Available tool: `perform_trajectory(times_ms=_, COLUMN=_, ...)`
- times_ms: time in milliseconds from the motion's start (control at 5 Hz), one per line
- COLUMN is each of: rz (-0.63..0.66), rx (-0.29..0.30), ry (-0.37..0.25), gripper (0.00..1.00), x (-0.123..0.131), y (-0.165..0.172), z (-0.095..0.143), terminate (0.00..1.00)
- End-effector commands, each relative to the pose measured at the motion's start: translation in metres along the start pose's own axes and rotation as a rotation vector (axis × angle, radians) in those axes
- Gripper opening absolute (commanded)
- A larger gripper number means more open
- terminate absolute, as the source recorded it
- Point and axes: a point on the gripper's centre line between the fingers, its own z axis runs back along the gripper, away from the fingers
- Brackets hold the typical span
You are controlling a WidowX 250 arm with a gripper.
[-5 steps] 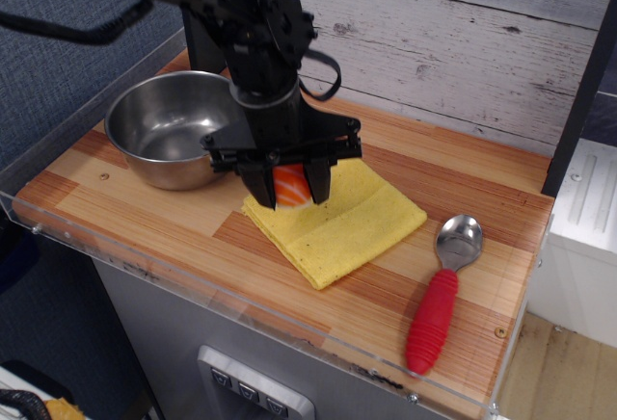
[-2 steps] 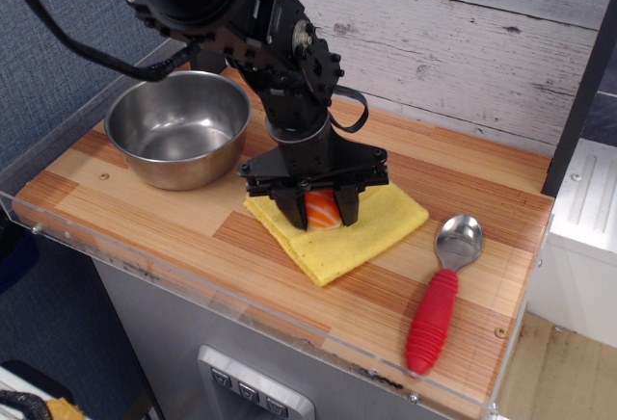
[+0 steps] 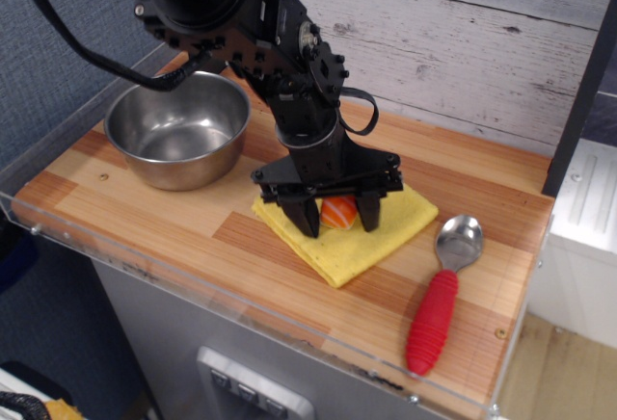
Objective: Put the nigiri on the yellow cloth.
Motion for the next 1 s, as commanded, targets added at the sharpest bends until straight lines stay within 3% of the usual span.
perform_trajectory(times_ms=0, rz=0.014, rx=-0.011, ry=-0.029, gripper=1.00, x=0.014, y=-0.001, z=0.018, terminate=0.00)
perform_trajectory(times_ms=400, rz=0.003, rx=-0.027, ry=-0.059, gripper=1.00, x=0.029, y=-0.017, z=0.049, terminate=0.00)
perform_trajectory(times_ms=800, rz=-0.037, rx=-0.055, ry=-0.117, gripper=1.00, x=0.040, y=-0.059, z=0.102, terminate=0.00)
